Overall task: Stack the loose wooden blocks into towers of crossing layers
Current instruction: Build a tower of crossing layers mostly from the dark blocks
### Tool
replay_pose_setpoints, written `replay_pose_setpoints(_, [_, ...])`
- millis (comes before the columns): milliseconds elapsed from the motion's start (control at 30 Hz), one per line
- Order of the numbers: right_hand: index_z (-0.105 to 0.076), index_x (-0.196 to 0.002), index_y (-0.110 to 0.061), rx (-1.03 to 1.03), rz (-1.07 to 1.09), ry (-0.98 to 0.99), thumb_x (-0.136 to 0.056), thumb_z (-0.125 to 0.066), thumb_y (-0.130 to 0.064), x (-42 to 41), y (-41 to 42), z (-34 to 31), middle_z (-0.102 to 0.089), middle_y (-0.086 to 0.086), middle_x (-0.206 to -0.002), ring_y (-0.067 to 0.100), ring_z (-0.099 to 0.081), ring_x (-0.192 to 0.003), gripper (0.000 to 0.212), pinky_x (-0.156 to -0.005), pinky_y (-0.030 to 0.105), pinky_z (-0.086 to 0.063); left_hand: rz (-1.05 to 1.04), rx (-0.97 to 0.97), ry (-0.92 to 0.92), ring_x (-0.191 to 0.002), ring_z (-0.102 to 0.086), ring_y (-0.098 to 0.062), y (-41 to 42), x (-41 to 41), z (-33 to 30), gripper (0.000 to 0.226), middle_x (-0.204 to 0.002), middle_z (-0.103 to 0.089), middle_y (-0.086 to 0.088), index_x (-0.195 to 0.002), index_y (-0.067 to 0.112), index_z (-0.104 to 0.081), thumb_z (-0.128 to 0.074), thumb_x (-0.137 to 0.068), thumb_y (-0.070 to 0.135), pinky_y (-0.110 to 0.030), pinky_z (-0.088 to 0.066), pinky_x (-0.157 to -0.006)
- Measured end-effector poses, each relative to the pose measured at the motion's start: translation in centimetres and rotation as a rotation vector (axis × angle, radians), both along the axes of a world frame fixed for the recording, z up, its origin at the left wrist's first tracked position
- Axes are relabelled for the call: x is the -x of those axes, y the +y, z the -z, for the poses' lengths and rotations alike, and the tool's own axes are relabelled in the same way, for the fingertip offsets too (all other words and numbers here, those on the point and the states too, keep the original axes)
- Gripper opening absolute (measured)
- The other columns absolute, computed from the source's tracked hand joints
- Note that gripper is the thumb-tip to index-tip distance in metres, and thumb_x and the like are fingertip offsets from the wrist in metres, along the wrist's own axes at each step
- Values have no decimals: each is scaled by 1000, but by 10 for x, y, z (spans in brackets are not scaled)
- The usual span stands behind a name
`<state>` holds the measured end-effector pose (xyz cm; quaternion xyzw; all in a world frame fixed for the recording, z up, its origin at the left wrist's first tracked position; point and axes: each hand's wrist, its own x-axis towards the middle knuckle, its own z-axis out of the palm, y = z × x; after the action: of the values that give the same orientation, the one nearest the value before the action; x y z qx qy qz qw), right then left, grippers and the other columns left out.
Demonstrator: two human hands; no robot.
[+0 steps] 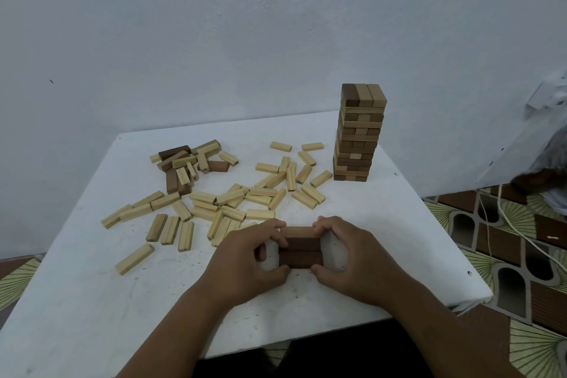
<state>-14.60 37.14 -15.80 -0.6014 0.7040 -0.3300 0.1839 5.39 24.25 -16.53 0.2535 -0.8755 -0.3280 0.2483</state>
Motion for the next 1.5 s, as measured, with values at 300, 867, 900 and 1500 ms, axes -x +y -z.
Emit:
replay_pose_setpoints(300, [-47,-110,-41,2,4,-3,-69,-72,-52,1,0,1,-57,-22,-116,4,-55,-111,49,-95,26,-50,11,-20,5,-63,-56,-11,-3,-2,3,32,-118,-63,23,-94,33,-69,-83,-65,31,-10,-40,-63])
replay_pose_setpoints(867, [-48,-109,-41,13,6,-10,-69,-72,-53,-1,0,-1,-59,-21,-119,5,-55,-113,48,-96,28,-50,19,-15,25,-63,-56,-7,-2,-2,3,32,-120,-64,21,-94,35,-71,-81,-65,28,-15,-44,-61])
replay_pose_setpoints(900, [-48,-108,-41,13,7,-10,-68,-72,-53,0,0,-1,-59,-21,-118,5,-56,-113,48,-96,28,-50,18,-13,30,-63,-55,-7,-2,-2,3,32,-117,-66,20,-94,36,-71,-82,-65,28,-16,-44,-59])
replay_pose_setpoints(1500, [-46,-101,-42,-33,9,-110,-65,-78,-42,2,0,-8,-59,-23,-116,4,-57,-109,48,-91,29,-53,110,-75,-192,-79,-62,-8,-10,2,-17,29,-123,-59,19,-85,31,-62,-82,-67,19,-16,-43,-67])
